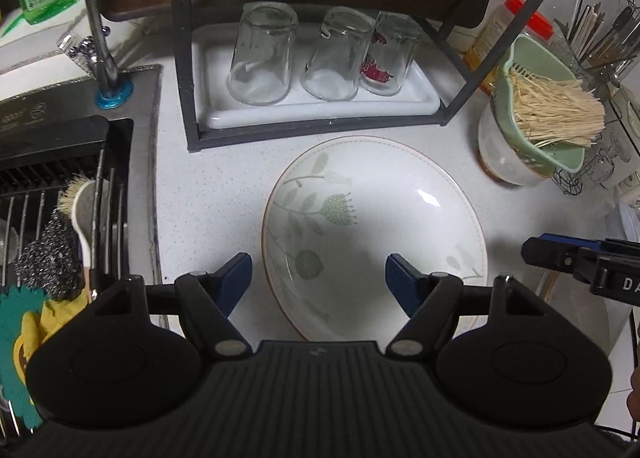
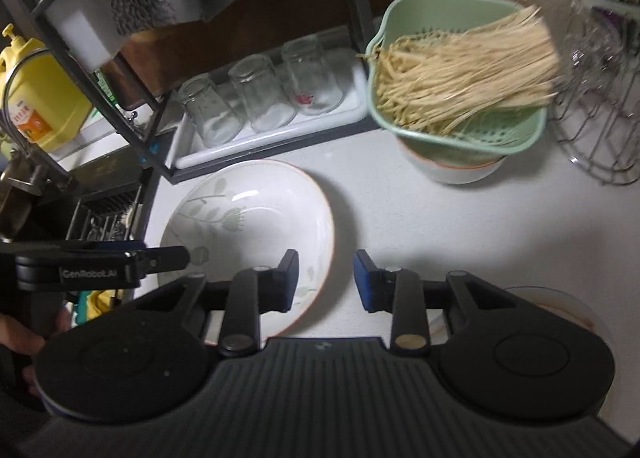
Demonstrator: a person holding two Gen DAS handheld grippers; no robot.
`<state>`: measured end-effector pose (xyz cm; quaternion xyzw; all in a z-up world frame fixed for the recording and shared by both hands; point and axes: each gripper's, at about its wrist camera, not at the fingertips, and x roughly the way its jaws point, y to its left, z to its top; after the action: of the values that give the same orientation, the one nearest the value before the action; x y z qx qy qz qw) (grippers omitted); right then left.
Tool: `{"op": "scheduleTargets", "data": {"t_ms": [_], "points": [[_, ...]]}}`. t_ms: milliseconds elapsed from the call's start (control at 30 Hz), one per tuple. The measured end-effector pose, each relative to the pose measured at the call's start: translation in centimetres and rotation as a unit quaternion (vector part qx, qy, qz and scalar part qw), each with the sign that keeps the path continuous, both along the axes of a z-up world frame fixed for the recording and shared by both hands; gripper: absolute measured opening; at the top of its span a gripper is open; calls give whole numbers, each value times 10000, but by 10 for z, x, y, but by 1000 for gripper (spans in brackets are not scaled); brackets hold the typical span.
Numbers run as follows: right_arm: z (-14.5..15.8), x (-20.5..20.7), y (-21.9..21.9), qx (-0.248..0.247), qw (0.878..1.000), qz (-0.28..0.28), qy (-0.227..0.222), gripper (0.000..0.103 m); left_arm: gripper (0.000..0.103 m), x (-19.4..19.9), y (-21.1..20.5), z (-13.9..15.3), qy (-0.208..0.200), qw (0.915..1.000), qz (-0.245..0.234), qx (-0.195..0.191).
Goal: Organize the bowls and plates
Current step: 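Grasp the rim of the second leaf-pattern plate with the left gripper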
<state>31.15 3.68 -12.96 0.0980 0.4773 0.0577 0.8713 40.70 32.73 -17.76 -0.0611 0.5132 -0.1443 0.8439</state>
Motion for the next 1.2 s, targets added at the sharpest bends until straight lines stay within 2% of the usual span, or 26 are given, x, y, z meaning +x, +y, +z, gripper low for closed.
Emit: {"op": "scheduleTargets", "data": {"t_ms": [200, 300, 700, 767, 867, 1000, 1200], "points": [[-14, 21, 5, -71, 9996, 22, 263, 34, 69, 15, 2, -16, 210, 9996, 28, -194], [-23, 32, 6, -118, 9992, -2, 379, 33, 68, 20, 1, -19, 273, 9993, 57, -243], [-51, 51, 19, -84, 9963, 87, 847, 19, 67, 33, 4, -28, 509, 9973, 147, -506], [-53, 53, 20, -135, 9961, 114, 859, 18, 68, 33, 7, -30, 546, 9959, 254, -671], [-55, 53, 17, -41, 9969, 105, 773, 18, 68, 35, 4, -30, 605, 9959, 252, -616], [-54, 52, 14, -27, 9967, 126, 800, 18, 68, 33, 6, -31, 675, 9933, 369, -861], [-51, 45, 5, 173, 9961, 127, 859, 18, 68, 20, 7, -25, 716, 9912, 494, -1001]]}}
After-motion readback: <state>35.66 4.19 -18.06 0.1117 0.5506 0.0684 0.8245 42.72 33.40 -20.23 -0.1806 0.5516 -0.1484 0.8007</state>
